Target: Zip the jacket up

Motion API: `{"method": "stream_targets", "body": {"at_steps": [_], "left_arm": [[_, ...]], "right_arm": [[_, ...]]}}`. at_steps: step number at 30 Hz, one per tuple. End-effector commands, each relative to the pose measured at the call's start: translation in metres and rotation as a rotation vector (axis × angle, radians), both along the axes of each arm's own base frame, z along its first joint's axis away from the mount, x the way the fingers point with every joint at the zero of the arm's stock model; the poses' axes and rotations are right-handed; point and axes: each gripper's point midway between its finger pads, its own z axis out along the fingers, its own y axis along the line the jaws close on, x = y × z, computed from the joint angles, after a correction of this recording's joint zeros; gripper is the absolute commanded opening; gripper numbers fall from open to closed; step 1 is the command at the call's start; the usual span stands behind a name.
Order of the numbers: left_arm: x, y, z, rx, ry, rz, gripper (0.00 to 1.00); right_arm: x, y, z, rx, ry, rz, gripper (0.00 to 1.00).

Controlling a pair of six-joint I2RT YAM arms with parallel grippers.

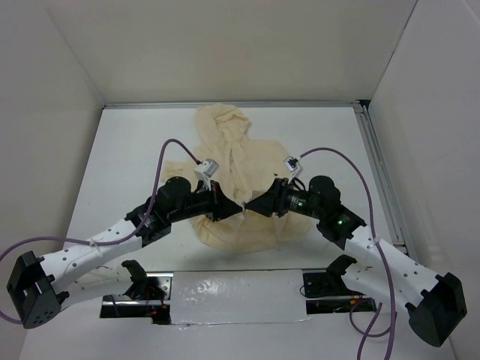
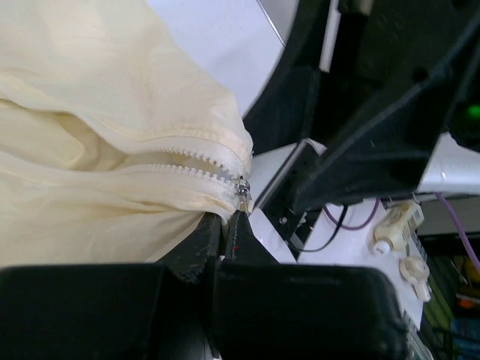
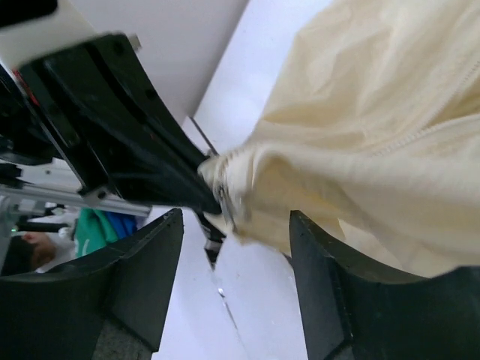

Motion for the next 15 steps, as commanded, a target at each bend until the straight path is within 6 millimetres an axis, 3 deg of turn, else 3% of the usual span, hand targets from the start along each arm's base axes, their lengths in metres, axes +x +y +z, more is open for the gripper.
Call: {"method": "stream_targets", "body": {"at_steps": [1, 5, 7, 15], "left_arm": [[0.018, 0.000, 0.022, -0.029, -0.001, 0.085, 0.00], [0.023, -0.001, 0.021, -0.015, 0.022, 0.108, 0.00], [0.022, -0.003, 0.021, -0.015, 0.030, 0.099, 0.00], [0.019, -0.001, 0.027, -0.027, 0.042, 0.093, 0.00]], "right_arm": [[-0.004, -0.010, 0.004, -0.065, -0.059, -0.026, 0.67], [-0.015, -0.016, -0.018, -0.148, -0.055, -0.039, 0.69], [-0.017, -0.017, -0.019, -0.161, -0.090, -0.049, 0.69], [-0.015, 0.005, -0.043, -0.220, -0.159, -0.046, 0.60]]}}
